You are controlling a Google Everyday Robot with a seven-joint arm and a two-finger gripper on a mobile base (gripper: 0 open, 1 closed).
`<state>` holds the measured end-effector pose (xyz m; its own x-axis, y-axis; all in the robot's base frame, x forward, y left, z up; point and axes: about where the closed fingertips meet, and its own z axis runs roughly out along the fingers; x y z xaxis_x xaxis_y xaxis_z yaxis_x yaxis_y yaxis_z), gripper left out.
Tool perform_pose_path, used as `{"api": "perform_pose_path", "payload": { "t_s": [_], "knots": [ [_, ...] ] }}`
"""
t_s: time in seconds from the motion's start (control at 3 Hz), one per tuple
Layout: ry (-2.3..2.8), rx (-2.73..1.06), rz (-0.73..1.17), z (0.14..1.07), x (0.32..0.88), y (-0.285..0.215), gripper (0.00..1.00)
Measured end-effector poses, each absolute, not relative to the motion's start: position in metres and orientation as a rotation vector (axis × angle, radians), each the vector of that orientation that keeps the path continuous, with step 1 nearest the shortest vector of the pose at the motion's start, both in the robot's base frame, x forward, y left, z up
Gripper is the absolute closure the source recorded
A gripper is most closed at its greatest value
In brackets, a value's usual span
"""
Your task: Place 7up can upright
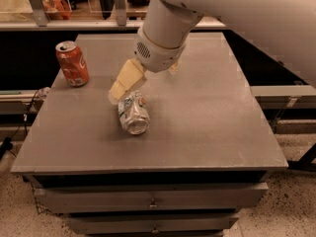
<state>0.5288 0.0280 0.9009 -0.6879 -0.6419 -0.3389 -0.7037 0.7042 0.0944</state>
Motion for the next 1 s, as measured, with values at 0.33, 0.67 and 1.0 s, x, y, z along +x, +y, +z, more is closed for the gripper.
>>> {"api": "perform_pose_path", "payload": {
  "t_s": [0.33,0.67,1.0],
  "knots": [
    [2.623,-1.095,0.314,0.904,0.527,0.034,0.0],
    [2.704,-0.995,0.235,0.891,0.527,0.05,0.0],
    [2.815,-0.855,0.059,0.867,0.531,0.077,0.0]
  ]
}}
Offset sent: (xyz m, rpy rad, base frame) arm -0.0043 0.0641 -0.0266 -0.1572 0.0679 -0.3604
